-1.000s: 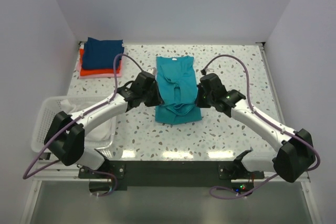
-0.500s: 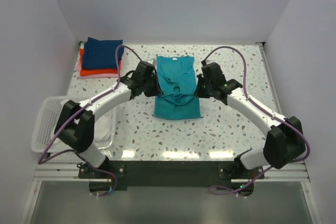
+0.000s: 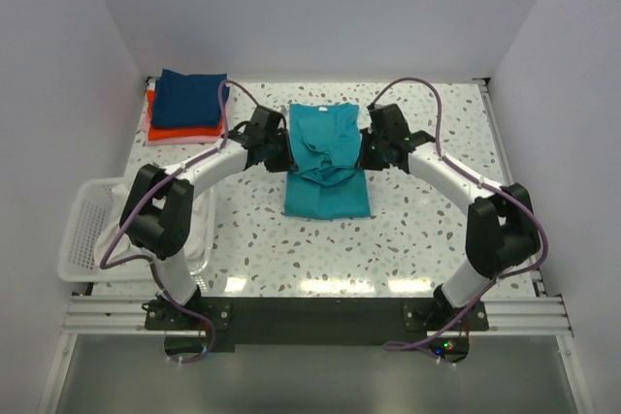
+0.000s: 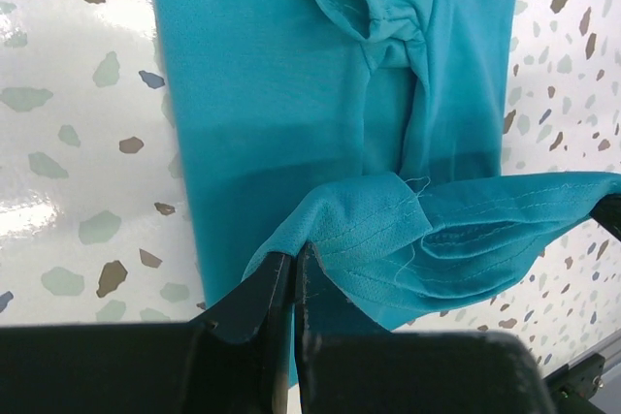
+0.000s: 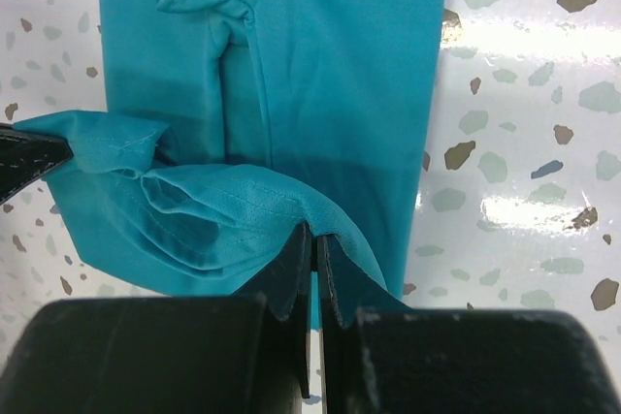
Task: Fold and stack the t-shirts
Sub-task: Fold the tshirt
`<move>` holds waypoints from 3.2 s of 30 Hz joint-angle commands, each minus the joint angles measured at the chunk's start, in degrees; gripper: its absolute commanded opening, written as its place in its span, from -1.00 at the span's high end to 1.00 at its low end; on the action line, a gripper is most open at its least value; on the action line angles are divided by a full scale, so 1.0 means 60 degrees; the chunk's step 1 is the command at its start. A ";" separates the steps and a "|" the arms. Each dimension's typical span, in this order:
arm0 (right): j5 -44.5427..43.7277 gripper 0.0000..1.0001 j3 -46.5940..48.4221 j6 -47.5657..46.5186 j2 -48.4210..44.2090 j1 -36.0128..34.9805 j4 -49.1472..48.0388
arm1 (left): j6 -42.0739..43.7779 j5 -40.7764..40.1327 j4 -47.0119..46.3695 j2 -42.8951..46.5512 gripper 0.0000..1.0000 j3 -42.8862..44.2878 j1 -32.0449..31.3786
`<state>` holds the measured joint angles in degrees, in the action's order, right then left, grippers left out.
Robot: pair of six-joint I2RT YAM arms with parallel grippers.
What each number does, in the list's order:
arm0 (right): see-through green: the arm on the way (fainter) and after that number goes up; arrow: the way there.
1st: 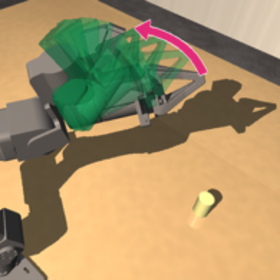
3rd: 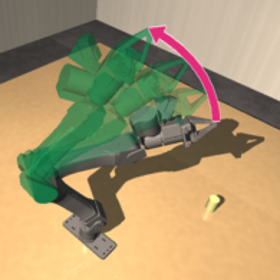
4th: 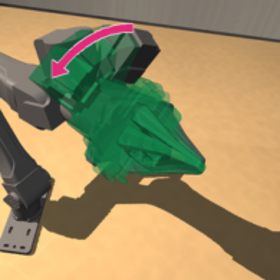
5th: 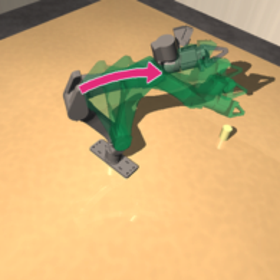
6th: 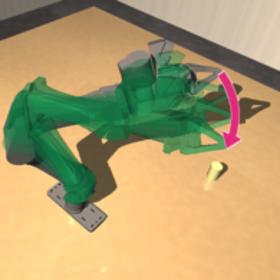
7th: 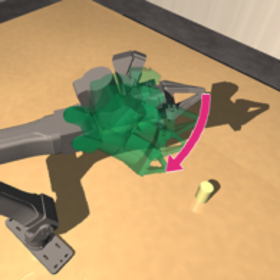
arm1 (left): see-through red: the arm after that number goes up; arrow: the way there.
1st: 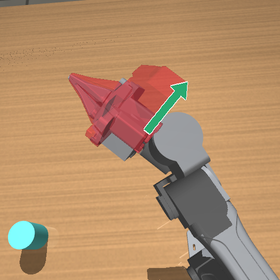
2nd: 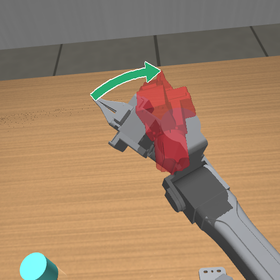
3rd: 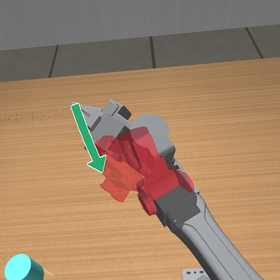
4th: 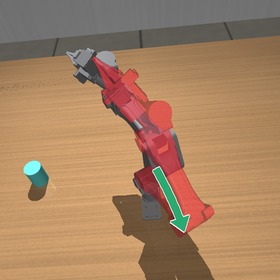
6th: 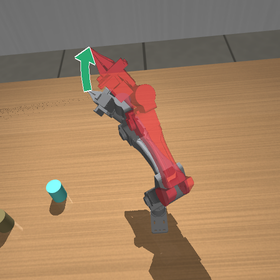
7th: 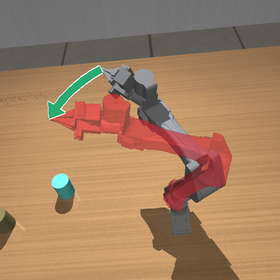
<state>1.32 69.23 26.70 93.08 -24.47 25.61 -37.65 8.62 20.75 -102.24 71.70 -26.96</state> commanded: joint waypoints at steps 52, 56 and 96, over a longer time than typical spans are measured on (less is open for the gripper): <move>0.2885 -0.98 -0.1373 -0.0714 -0.1217 -0.0869 -0.1293 | -0.0771 -0.0425 -0.0237 0.6299 -1.00 -0.4901 0.0407; 0.2943 -0.98 -0.0949 -0.0787 -0.0383 -0.1341 -0.1673 | -0.0873 -0.0558 -0.0002 0.7355 -1.00 -0.5694 0.0407; 0.1830 -0.97 0.3052 -0.0671 0.4277 -0.1019 -0.3036 | -0.0800 -0.0133 -0.0192 0.7928 -1.00 -0.6735 0.0407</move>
<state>10.41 87.22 22.92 117.93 -30.59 9.17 -42.61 7.49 20.64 -55.44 31.94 -24.82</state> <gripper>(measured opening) 0.986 0.997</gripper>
